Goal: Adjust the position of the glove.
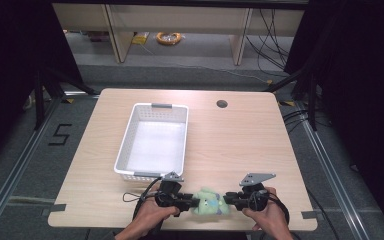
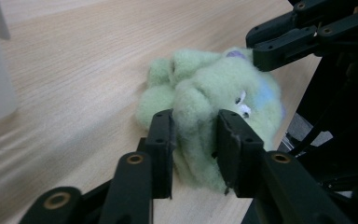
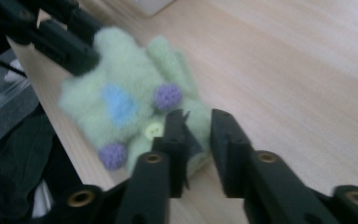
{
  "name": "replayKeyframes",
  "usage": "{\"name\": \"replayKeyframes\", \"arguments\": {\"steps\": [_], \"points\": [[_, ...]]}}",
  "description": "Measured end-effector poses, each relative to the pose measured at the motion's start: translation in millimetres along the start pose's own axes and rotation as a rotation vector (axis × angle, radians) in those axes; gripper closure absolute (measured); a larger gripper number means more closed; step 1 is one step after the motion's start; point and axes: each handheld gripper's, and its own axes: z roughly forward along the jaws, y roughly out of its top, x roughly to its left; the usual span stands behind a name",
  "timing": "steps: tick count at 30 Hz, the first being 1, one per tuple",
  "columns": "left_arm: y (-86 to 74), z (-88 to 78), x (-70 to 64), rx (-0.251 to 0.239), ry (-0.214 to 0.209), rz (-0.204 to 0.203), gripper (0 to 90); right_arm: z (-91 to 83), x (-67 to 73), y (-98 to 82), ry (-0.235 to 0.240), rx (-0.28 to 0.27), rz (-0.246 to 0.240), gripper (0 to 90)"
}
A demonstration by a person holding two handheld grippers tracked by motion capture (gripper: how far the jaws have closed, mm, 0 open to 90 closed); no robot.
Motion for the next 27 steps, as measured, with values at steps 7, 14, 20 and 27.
{"name": "replayKeyframes", "arguments": {"steps": [7,14,20,27], "points": [[0.5,-2.2,0.1,0.002,-0.015,-0.048,50.9,-2.1,7.0,2.7,0.001,-0.027,0.043,63.4],[-3.0,2.8,-4.3,0.018,0.023,-0.056,46.9,4.6,2.4,0.5,-0.022,-0.003,0.042,59.6],[-4.1,7.5,-1.4,0.037,0.018,-0.055,50.8,11.5,-1.3,-0.6,-0.005,0.043,0.058,57.0],[-6.5,12.9,-0.7,0.033,-0.005,-0.053,54.4,15.4,-7.5,-3.6,0.025,0.056,0.106,56.0]]}}
